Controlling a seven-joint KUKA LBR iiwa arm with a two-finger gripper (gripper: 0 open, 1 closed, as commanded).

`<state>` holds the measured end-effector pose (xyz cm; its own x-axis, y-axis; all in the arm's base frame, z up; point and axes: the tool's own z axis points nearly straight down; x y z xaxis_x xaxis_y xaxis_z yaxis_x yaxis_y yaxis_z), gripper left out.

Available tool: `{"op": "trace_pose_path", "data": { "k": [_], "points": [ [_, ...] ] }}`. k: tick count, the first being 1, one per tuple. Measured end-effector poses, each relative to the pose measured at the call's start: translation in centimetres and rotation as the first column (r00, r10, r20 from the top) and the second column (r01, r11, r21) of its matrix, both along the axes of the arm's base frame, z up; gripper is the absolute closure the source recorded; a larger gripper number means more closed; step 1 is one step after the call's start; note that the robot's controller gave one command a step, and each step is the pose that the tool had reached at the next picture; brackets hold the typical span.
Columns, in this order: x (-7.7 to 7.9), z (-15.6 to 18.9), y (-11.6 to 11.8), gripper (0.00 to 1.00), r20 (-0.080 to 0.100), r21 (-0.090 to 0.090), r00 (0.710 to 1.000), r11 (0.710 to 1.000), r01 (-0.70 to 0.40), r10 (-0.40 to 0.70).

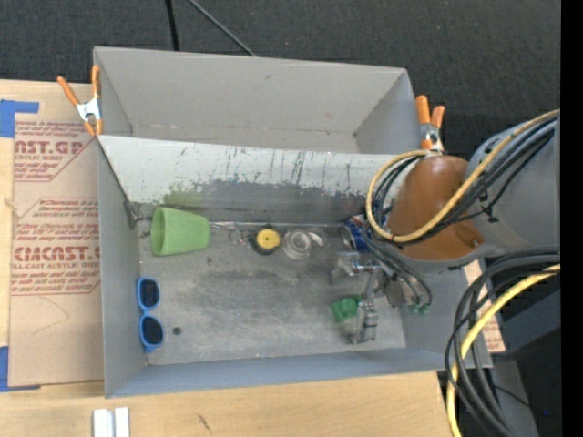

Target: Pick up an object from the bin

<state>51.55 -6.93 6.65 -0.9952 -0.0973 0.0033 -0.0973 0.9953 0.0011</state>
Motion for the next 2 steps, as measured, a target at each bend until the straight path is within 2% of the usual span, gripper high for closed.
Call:
{"op": "trace_pose_path", "data": {
  "k": [1, 2],
  "points": [
    [0.1, 0.4, 0.0, 1.00, 0.005, -0.001, 1.000, 1.000, 0.000, 0.000],
    [2.7, 16.6, -2.3, 1.00, 0.016, -0.003, 1.000, 1.000, -0.016, 0.016]
  ]
}}
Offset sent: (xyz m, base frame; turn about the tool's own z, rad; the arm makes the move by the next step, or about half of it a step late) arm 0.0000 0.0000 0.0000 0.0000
